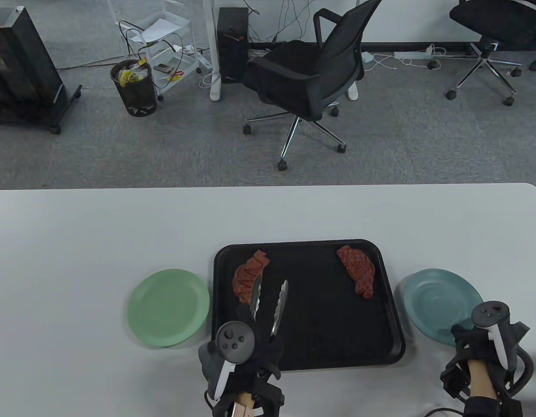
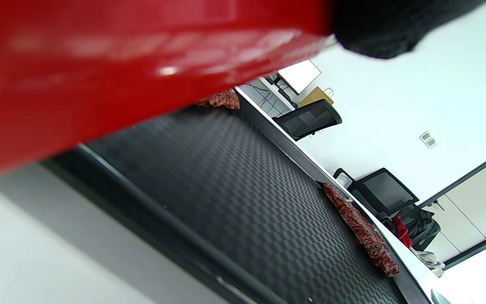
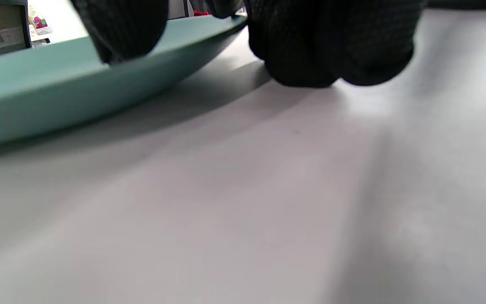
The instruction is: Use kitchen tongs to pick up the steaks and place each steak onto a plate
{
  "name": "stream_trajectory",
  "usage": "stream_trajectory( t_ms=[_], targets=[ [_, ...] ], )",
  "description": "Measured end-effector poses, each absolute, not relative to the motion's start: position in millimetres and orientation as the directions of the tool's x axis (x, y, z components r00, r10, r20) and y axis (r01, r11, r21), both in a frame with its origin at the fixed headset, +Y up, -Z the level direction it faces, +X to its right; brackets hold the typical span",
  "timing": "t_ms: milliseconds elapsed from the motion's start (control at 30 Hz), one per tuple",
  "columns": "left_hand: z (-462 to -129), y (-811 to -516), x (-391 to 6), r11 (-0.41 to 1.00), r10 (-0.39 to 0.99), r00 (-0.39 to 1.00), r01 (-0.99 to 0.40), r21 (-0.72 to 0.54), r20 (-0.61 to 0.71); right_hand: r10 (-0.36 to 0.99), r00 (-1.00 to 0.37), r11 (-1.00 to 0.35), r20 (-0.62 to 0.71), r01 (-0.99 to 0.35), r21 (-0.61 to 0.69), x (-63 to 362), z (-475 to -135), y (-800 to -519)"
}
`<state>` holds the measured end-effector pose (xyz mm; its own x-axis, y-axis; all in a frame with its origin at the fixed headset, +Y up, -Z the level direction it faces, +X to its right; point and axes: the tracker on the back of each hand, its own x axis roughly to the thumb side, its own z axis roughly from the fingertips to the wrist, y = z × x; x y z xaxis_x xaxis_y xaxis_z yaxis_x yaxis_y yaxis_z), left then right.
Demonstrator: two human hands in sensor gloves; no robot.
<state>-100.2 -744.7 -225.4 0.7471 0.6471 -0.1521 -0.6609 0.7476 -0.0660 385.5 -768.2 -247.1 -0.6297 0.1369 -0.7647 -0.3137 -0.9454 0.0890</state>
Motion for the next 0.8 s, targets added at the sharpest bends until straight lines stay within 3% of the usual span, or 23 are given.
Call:
stream_trajectory(
  t_ms=[100,233,433,600,800],
  targets=[
    [-225.9,-745.7,-100.5,0.748,0.646,0.748,-0.66,-0.068,-0.156,0.085,-0.641,-0.965,-0.763,-0.243,0.097,382.9,-249.4,-770.6],
    [-226.2,-747.0,-101.4,0.747,0.645,0.746,-0.661,-0.069,-0.162,0.146,-0.585,-0.963,-0.798,-0.27,0.021,384.6,-247.2,-771.0],
    [-226.7,-748.4,-103.8,0.74,0.652,0.738,-0.669,-0.065,-0.173,0.394,-0.418,-0.864,-0.818,-0.471,-0.176,400.6,-230.9,-768.1],
    [-226.3,-749.0,-103.7,0.748,0.642,0.746,-0.66,-0.065,-0.177,0.658,-0.186,-0.663,-0.729,-0.603,-0.444,409.5,-216.3,-754.9],
    [-224.9,-741.9,-103.8,0.792,0.592,0.78,-0.61,-0.035,-0.2,0.767,-0.185,-0.563,-0.614,-0.653,-0.507,396.1,-215.0,-735.9]
  ],
)
